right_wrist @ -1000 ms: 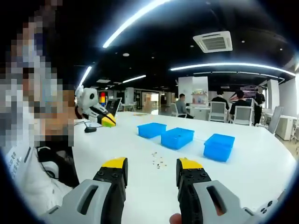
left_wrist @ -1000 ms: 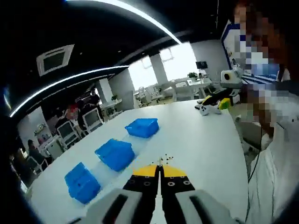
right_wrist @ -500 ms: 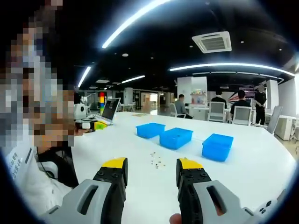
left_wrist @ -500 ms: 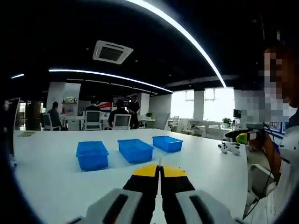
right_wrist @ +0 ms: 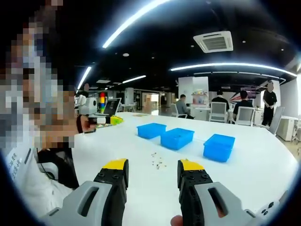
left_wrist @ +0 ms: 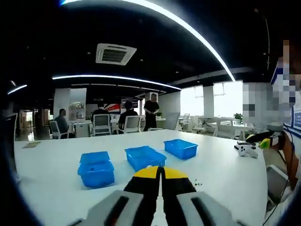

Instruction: Pick up the resistors one by one and place each resistor into its matching bin, sorting the parts by color and model until every resistor is separated into the correct bin for its type

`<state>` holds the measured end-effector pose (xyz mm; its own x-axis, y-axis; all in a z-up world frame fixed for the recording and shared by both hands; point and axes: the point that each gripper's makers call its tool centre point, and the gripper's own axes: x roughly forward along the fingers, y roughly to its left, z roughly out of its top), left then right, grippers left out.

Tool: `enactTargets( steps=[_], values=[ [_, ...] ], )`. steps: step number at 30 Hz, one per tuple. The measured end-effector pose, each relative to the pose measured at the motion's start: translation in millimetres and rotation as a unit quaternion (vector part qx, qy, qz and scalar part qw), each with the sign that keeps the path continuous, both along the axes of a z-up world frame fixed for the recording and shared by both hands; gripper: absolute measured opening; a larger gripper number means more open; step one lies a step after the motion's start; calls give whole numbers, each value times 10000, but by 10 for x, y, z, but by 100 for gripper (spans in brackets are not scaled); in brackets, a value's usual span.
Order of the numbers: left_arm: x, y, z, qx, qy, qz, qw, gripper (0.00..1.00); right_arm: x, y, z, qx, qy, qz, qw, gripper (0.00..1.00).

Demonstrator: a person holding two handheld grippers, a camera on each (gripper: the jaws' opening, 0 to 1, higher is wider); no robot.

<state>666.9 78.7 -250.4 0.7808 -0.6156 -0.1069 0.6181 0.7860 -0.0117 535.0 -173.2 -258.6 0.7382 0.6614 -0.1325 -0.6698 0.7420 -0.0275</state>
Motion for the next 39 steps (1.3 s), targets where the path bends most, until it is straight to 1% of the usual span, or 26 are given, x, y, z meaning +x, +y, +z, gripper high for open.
enactTargets(
  steps=[2,5,6,9,10,12,13,15,17,18,19,21,25,26,27,28,29,30,31,32,34,39],
  values=[
    [182,-104,15,-39,118,9,9999,4,8,-9,8,0,-3,-5,10000,43],
    [452,-284,48,-48,187,-41,9998,4,22,-35,23,4,-7,-23,10000,43],
    [483,-305,52,-43,191,-39,9998,4,28,-40,23,6,-4,-30,10000,43],
    [810,-528,94,-24,172,-51,9998,4,39,-52,24,1,5,-31,10000,43],
    [912,-574,106,-24,175,-22,9998,4,41,-53,23,1,9,-30,10000,43],
    [1072,-685,109,-30,205,-6,9998,4,38,-50,24,-6,3,-22,10000,43],
    [1157,-726,105,4,197,36,9998,4,37,-50,29,-2,-1,-22,10000,43],
    [1301,-802,65,-56,359,34,9993,4,34,-52,34,-5,-12,-21,10000,43],
    [1426,-856,23,-85,434,90,9990,4,36,-60,32,9,-7,-25,10000,43],
    [1470,-886,-10,-46,473,93,9988,4,42,-66,26,12,2,-32,10000,43],
    [1511,-897,-42,101,447,128,9989,5,46,-71,17,8,11,-41,10000,43],
    [1567,-923,-61,133,426,158,9989,5,52,-82,10,3,20,-53,10000,43],
    [1629,-906,-99,177,429,218,9987,5,55,-98,33,29,10,-64,10000,43],
    [1640,-869,-126,364,382,272,9982,7,54,-99,35,29,7,-61,10000,43],
    [1645,-863,-120,417,309,279,9983,13,46,-94,32,23,6,-60,10000,43],
    [1636,-863,-119,426,287,257,9983,22,46,-94,30,25,10,-62,10000,43],
    [1637,-862,-121,421,296,252,9984,36,44,-95,31,29,13,-67,10000,43],
    [1630,-859,-124,408,310,235,9984,43,44,-94,30,28,17,-69,10000,43],
    [1618,-856,-124,404,322,239,9984,47,41,-92,31,25,20,-69,10000,43],
    [1606,-840,-122,483,287,248,9981,51,36,-85,32,22,20,-62,10000,43],
    [1581,-822,-99,540,241,250,9979,52,27,-70,37,20,12,-49,10000,43],
    [1524,-794,4,519,166,234,9982,52,3,-39,47,1,-4,-21,10000,43]
  ],
)
